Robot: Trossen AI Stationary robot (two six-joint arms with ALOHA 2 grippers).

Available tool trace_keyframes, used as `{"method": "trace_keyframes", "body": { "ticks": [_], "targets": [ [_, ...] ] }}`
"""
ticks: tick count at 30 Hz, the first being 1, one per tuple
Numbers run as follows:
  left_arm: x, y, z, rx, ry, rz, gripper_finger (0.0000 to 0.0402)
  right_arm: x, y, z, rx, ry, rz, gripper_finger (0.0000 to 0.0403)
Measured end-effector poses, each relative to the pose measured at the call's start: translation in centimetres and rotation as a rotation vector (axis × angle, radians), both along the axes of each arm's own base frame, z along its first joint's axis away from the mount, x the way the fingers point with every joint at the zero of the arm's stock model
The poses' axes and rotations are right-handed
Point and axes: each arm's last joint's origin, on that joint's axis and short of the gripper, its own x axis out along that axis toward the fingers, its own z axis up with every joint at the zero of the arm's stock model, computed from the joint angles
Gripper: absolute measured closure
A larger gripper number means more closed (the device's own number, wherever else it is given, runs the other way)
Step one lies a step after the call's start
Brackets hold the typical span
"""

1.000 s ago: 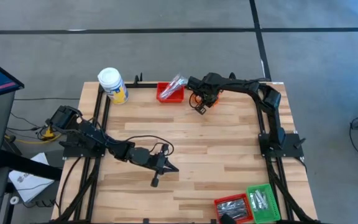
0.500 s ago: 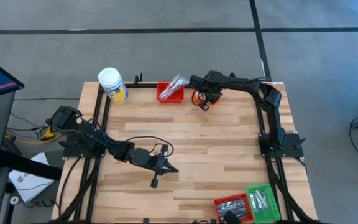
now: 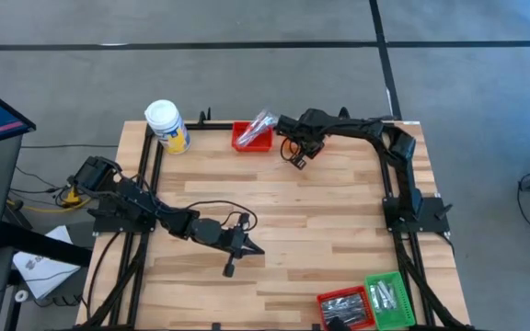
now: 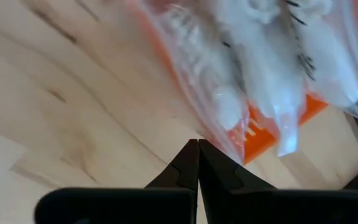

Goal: Pick & Place Travel size toiletries
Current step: Adjust the orange bin

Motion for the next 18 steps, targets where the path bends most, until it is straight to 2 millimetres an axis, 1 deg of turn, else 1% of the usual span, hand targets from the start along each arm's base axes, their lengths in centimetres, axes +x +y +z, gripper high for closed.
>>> {"method": "trace_keyframes", "body": {
  "ticks": [6, 10, 12, 18],
  "targets": [
    [0.0, 0.0, 0.0, -0.001, 0.001, -0.004, 0.0401, -1.0, -1.3, -0.1, 0.025, -0.001, -0.078, 0.0403],
    [0.0, 0.0, 0.0, -0.001, 0.001, -0.004, 0.0401, -1.4, -1.1, -0.8, 0.080, -0.001, -0.072, 0.0403],
    [0.0, 0.0, 0.0, -0.001, 0.001, -0.004, 0.0401, -1.4, -1.1, -0.9, 0.066, 0.008, -0.077, 0.0403],
    [0.0, 0.0, 0.0, -0.001, 0.001, -0.003, 0.0401, -1.7, -1.8, -0.9, 0.011, 0.015, -0.101, 0.0403]
  ]
}}
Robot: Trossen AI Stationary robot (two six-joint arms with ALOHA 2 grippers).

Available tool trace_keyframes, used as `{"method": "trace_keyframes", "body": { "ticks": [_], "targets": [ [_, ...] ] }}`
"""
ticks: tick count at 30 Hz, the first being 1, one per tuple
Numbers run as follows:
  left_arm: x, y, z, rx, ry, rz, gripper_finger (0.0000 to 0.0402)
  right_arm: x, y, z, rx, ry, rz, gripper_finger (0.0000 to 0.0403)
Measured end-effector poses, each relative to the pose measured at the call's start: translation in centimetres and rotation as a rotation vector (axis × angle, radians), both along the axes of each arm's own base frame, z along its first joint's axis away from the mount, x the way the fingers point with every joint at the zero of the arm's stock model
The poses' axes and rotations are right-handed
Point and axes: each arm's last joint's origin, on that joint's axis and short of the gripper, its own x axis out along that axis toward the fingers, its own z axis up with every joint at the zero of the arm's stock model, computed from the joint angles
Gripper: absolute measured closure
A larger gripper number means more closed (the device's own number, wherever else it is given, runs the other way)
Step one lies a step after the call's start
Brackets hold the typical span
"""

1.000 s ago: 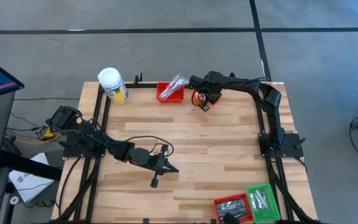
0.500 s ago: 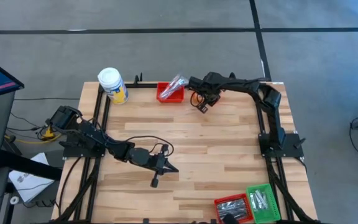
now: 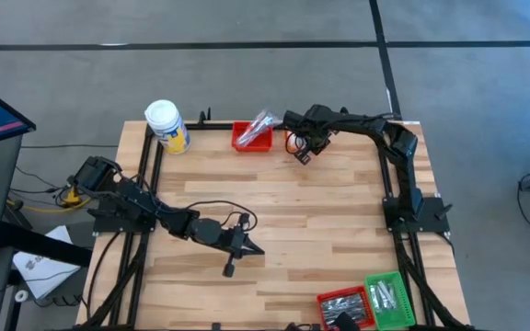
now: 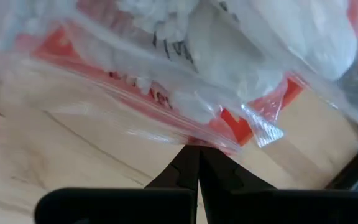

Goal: Pick & Place Travel size toiletries
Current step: Adjust the orange bin, then adjust the top red bin

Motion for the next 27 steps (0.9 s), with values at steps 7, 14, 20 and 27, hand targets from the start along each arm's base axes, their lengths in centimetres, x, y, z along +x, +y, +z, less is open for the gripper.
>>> {"method": "trace_keyframes", "body": {
  "ticks": [7, 14, 20, 27],
  "targets": [
    [0.0, 0.0, 0.0, 0.000, 0.000, 0.001, 0.0401, 0.1, 0.4, 0.1, -0.040, 0.038, 0.022, 0.0403],
    [0.0, 0.0, 0.0, 0.001, 0.000, 0.005, 0.0401, 0.8, 1.4, 0.1, -0.026, 0.032, 0.061, 0.0403],
    [0.0, 0.0, 0.0, 0.001, 0.000, 0.004, 0.0401, 2.5, 2.6, 1.7, -0.027, -0.035, 0.107, 0.0403],
    [-0.1, -0.2, 0.0, 0.023, -0.006, -0.008, 0.0401, 7.2, 5.4, 4.6, 0.019, -0.354, 0.409, 0.0403]
  ]
}}
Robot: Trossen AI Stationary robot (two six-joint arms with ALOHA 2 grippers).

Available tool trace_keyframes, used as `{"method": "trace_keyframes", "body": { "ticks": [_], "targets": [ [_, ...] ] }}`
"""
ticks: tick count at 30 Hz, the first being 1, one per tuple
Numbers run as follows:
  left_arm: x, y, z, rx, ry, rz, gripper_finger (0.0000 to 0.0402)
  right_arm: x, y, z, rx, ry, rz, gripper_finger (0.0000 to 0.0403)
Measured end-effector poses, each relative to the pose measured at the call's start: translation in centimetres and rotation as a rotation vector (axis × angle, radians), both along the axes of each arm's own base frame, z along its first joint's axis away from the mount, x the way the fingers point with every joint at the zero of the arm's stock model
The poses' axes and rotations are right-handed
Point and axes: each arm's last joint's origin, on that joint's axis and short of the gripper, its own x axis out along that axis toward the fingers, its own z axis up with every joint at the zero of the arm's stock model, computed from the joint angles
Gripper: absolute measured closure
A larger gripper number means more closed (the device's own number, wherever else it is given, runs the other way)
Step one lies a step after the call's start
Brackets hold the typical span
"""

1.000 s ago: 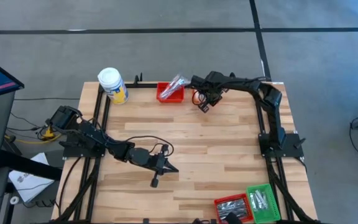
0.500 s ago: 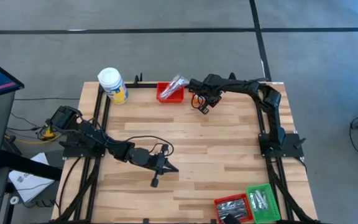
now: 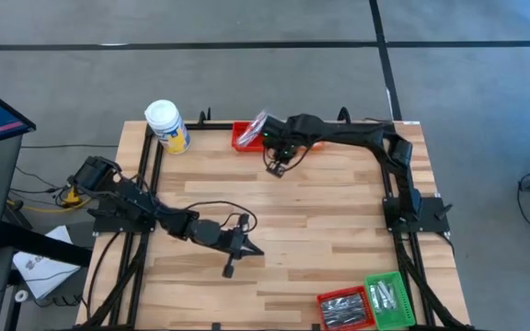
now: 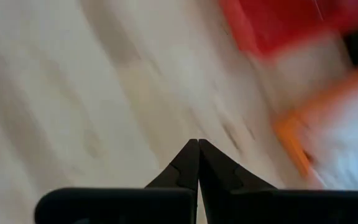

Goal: Pick & Place Travel size toiletries
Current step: Adjust the top red bin

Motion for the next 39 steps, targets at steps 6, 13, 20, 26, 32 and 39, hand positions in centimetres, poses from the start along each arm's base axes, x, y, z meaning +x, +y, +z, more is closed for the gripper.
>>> {"method": "trace_keyframes", "body": {
  "ticks": [6, 13, 20, 26, 32, 39],
  "targets": [
    [-1.6, -0.4, 1.8, 0.064, -0.012, 0.165, 0.0401, 1.6, 1.0, 2.6, 0.002, -0.127, 0.087, 0.0403],
    [-6.0, 0.5, 2.8, 0.124, -0.057, 0.493, 0.0401, 1.7, 0.3, 4.1, -0.016, -0.171, 0.076, 0.0403],
    [-9.1, 3.3, 2.3, 0.024, -0.099, 0.601, 0.0401, 3.2, -1.0, 1.3, 0.083, -0.226, 0.005, 0.0403],
    [-9.9, 3.8, 2.0, -0.014, -0.135, 0.605, 0.0401, 5.5, -1.8, -1.5, 0.082, -0.197, -0.007, 0.0403],
    [-9.8, 3.9, 2.1, -0.017, -0.144, 0.602, 0.0401, 7.0, -3.6, -2.8, 0.077, -0.127, -0.042, 0.0403],
    [-9.9, 3.7, 2.0, -0.017, -0.143, 0.595, 0.0401, 7.8, -4.3, -3.4, 0.035, -0.027, -0.082, 0.0403]
  ]
}}
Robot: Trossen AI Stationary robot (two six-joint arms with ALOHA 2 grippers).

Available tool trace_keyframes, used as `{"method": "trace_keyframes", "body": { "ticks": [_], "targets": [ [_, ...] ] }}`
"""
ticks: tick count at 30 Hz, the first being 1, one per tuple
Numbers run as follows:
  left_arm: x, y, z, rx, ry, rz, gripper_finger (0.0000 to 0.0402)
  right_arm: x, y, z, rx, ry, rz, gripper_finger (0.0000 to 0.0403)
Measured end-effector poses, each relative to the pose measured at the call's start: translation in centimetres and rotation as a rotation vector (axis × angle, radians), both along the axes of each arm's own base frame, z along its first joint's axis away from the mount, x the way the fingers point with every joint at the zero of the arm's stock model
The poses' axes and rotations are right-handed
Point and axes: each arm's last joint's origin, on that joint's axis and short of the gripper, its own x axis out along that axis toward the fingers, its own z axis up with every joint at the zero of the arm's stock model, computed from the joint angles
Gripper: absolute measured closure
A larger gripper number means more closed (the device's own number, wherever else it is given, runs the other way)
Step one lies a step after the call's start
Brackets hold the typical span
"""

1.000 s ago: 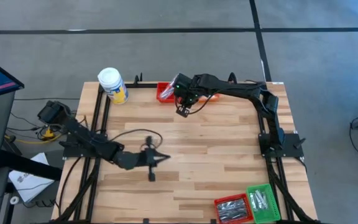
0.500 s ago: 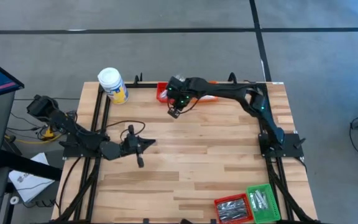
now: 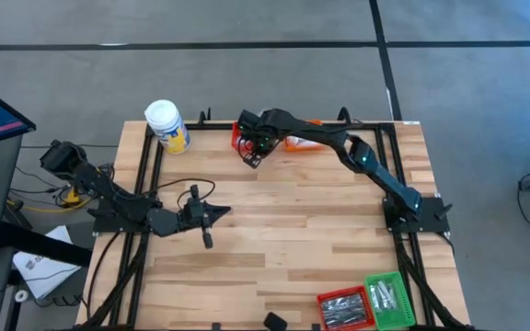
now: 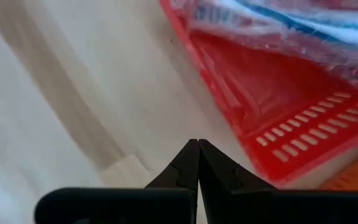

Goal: Pick & Place Travel size toiletries
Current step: Adjust the top red bin, then return to Home Position

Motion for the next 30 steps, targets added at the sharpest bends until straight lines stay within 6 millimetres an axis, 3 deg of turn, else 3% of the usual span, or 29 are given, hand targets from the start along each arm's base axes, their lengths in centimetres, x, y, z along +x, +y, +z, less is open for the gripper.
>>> {"method": "trace_keyframes", "body": {
  "ticks": [12, 20, 25, 30],
  "targets": [
    [0.0, -0.1, 0.1, -0.010, -0.011, -0.018, 0.0401, -1.3, -1.7, -0.2, -0.015, 0.057, -0.087, 0.0403],
    [0.0, -0.1, 0.1, -0.007, -0.010, -0.018, 0.0401, -1.2, -1.1, -0.1, -0.022, 0.070, -0.051, 0.0403],
    [0.0, -0.1, 0.1, -0.006, -0.009, -0.018, 0.0401, -0.9, 0.4, 2.6, -0.076, 0.015, 0.013, 0.0403],
    [0.0, -0.1, 0.1, 0.005, -0.005, -0.020, 0.0401, -0.9, 4.8, 7.3, -0.127, -0.060, 0.151, 0.0403]
  ]
}}
